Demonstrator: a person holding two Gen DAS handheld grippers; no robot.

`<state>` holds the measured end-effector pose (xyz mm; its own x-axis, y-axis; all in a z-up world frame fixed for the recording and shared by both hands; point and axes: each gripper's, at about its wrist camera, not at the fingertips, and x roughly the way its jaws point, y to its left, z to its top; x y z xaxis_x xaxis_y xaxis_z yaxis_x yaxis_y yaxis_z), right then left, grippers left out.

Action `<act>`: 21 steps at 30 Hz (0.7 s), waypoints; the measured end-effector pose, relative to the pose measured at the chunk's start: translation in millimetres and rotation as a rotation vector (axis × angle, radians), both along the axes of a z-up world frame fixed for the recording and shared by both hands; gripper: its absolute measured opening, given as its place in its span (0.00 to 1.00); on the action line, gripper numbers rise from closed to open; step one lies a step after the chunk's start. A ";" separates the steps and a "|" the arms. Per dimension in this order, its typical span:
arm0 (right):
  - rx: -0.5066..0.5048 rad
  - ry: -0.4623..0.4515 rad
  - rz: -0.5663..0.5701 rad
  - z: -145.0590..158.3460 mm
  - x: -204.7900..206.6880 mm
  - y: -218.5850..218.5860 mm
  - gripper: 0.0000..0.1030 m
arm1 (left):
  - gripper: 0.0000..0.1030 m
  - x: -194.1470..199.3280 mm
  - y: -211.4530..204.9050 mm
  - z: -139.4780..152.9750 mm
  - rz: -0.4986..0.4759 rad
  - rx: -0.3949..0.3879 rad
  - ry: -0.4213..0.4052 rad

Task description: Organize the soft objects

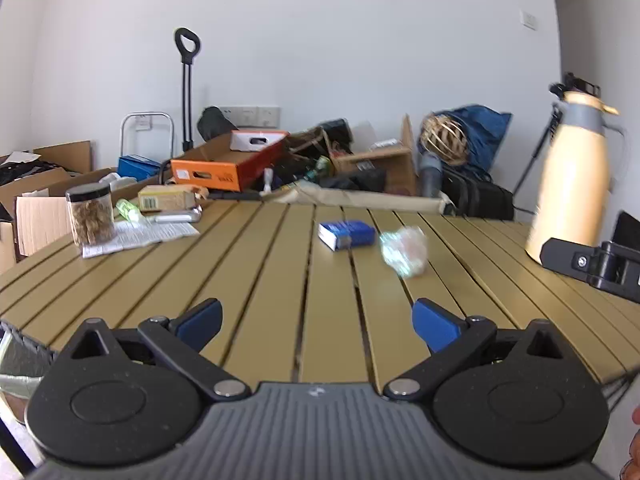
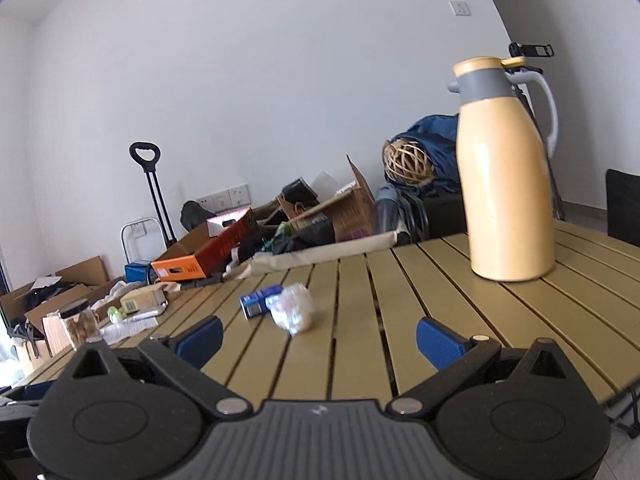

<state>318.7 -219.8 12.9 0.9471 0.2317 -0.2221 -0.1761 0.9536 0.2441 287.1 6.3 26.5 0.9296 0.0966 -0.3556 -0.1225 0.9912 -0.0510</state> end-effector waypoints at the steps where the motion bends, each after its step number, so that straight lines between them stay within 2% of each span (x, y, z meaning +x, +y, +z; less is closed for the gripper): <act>1: -0.002 -0.005 0.007 1.5 7.2 2.7 1.00 | 1.00 6.3 2.8 3.0 0.007 0.000 -0.005; 8: -0.037 0.003 0.059 13.4 56.6 26.1 1.00 | 1.00 55.6 27.3 15.2 0.067 -0.005 -0.023; 12: -0.016 0.059 0.095 12.9 88.9 40.2 1.00 | 1.00 80.2 40.1 19.5 0.088 -0.015 -0.028; 21: -0.084 0.152 0.025 2.1 156.0 73.2 1.00 | 1.00 127.2 64.2 14.7 0.138 -0.059 0.003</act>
<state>474.7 -146.6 15.0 0.8952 0.2297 -0.3819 -0.1674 0.9675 0.1894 414.4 70.5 41.3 0.9077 0.2026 -0.3675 -0.2579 0.9601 -0.1077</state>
